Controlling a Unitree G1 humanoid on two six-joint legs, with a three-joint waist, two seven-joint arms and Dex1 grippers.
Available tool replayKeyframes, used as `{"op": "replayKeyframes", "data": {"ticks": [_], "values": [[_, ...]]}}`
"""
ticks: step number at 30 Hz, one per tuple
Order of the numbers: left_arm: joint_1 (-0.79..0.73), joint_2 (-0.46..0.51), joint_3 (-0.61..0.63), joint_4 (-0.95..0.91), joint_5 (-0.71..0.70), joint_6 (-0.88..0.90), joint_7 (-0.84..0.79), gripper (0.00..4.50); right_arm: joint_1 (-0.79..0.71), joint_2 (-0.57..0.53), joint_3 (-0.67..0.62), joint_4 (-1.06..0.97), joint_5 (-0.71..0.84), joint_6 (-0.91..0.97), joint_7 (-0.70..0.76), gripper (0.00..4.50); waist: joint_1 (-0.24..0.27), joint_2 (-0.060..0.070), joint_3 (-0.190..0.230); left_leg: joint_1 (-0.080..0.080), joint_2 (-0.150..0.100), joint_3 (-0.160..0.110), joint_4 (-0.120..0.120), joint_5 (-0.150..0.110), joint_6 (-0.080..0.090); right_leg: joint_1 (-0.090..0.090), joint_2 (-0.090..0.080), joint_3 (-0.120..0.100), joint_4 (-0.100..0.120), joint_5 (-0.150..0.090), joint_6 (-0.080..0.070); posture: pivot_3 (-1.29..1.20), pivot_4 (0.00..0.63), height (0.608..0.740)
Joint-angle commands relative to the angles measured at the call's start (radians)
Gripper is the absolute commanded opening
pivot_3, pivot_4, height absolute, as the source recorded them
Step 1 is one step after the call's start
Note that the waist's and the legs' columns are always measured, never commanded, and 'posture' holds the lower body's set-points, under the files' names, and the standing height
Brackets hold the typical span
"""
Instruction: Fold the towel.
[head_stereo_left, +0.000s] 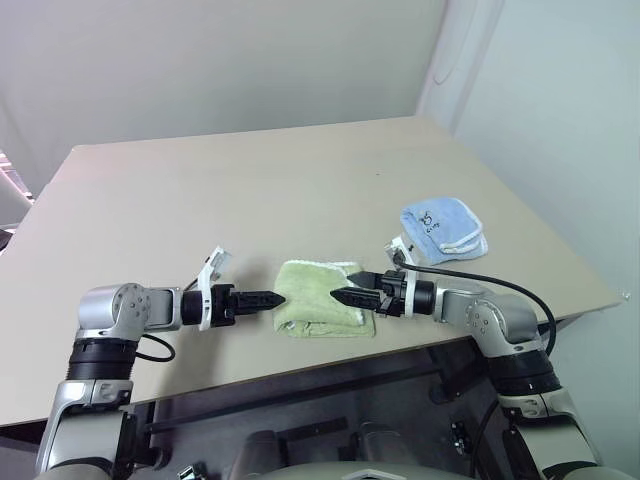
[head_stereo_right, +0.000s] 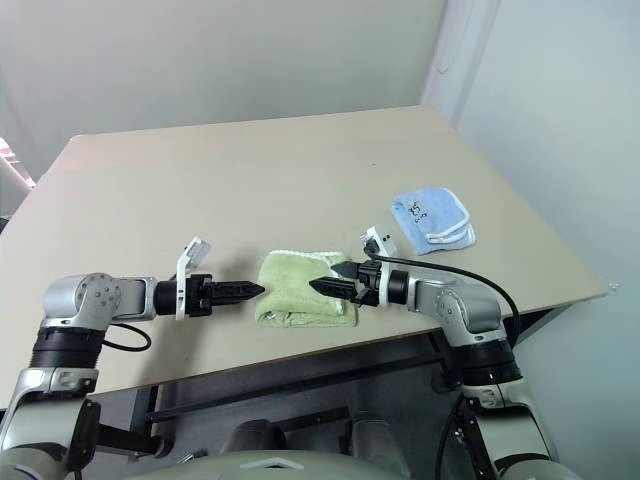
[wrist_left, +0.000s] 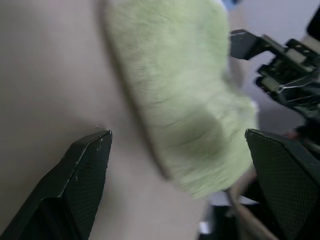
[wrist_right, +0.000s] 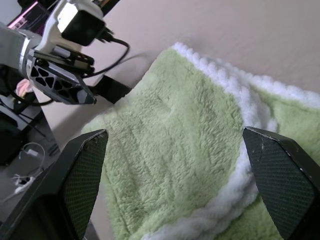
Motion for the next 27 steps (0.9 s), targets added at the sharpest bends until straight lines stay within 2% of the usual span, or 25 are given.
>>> {"op": "replayKeyframes", "data": {"ticks": [1,5,13,15,22,25,26,27], "values": [[-0.035,-0.010,-0.024,0.046,0.002,0.038,0.007,4.50,-0.028,0.000,-0.031,-0.014,0.020,0.006,-0.013,4.47,-0.002,0.000,0.000,0.000,0.000,0.000,0.000,0.000,0.000,0.000,0.000,0.000,0.000,0.000,0.000,0.00,0.000,0.740],[-0.061,-0.059,-0.020,0.087,-0.028,0.082,0.000,4.50,-0.021,0.004,-0.056,-0.021,0.028,0.009,-0.030,4.47,0.004,0.000,0.000,0.000,0.000,0.000,-0.001,0.000,0.000,0.000,0.000,0.000,0.000,0.000,0.000,0.00,0.000,0.740],[-0.058,-0.233,0.061,0.117,-0.047,0.197,0.094,4.50,-0.016,0.008,-0.112,-0.038,0.050,0.018,-0.079,4.47,0.005,0.000,0.000,-0.001,-0.002,0.000,0.000,0.000,0.000,0.001,-0.003,0.000,-0.002,0.000,0.001,0.00,0.000,0.740],[-0.049,-0.259,0.057,0.103,-0.032,0.178,0.117,4.50,-0.013,0.008,-0.120,-0.039,0.050,0.017,-0.091,4.47,0.005,0.000,0.000,-0.001,-0.002,0.000,0.000,0.000,0.000,0.001,-0.003,0.000,-0.002,0.000,0.001,0.00,0.000,0.740],[-0.104,-0.365,0.178,0.205,-0.013,0.164,0.226,4.50,-0.014,0.022,-0.160,-0.024,0.058,0.008,-0.133,4.47,0.018,0.001,0.000,0.001,-0.003,-0.001,0.003,0.000,0.000,0.005,-0.003,0.000,-0.003,0.000,0.001,0.00,0.000,0.740],[-0.113,-0.382,0.185,0.205,-0.016,0.153,0.239,4.50,-0.019,0.028,-0.172,-0.013,0.053,-0.006,-0.150,4.47,0.028,0.001,0.000,0.001,-0.004,-0.002,0.004,0.000,0.000,0.005,-0.003,0.000,-0.003,0.000,0.001,0.00,0.000,0.740],[-0.116,-0.385,0.181,0.209,-0.011,0.153,0.246,4.12,-0.017,0.029,-0.174,-0.014,0.049,-0.013,-0.153,4.50,0.029,0.001,0.000,0.001,-0.004,-0.002,0.004,0.000,0.000,0.005,-0.003,0.000,-0.003,0.000,0.001,0.00,0.000,0.740],[-0.117,-0.387,0.180,0.213,-0.007,0.152,0.253,3.93,-0.016,0.029,-0.174,-0.015,0.047,-0.018,-0.155,4.50,0.028,0.001,0.000,0.001,-0.004,-0.002,0.003,0.000,0.000,0.005,-0.003,0.000,-0.004,0.000,0.001,0.00,0.000,0.740]]}}
